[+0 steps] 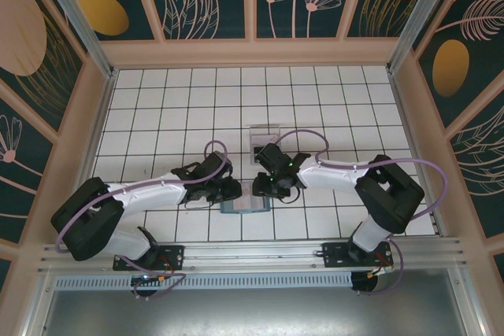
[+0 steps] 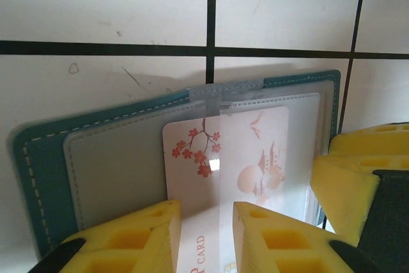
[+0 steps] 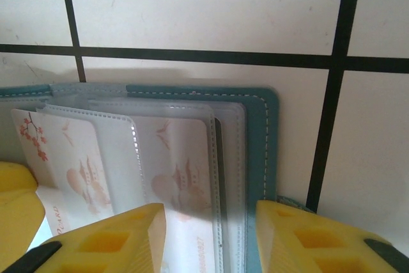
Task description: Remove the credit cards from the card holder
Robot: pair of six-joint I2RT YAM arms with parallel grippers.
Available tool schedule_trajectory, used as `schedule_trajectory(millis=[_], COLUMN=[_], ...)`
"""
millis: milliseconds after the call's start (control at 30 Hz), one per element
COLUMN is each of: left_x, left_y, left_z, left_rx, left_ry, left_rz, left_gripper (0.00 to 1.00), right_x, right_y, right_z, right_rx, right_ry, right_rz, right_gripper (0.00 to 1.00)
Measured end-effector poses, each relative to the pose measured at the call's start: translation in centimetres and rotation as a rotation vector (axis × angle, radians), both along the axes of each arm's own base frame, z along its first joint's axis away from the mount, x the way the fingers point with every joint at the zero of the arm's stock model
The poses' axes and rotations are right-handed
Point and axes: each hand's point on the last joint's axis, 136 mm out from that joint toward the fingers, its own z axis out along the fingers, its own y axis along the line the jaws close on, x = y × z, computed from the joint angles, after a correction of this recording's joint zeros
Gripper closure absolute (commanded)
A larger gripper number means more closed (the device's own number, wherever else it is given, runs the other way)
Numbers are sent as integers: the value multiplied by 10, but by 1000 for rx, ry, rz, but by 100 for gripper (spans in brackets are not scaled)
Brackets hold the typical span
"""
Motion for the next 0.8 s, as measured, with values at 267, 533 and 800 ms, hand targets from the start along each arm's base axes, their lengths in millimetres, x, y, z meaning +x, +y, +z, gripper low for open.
schedule_trajectory(millis=[267,533,800], left_x=[1,5,4], left_y=[-3,-6,-9], left_z=[5,26,23], left_rx=[-47,-98,-131], left_ry=[-2,-47,-28], left_rz=[9,20,32], left_gripper=[67,67,67], right_x=[-1,0,0], right_y=[-3,-7,-7], right_z=[-3,-6,-6], right_rx=[-19,-43,-42], right_ry=[3,1,0], right_rz=[-3,-12,-11], right_gripper=[69,80,81])
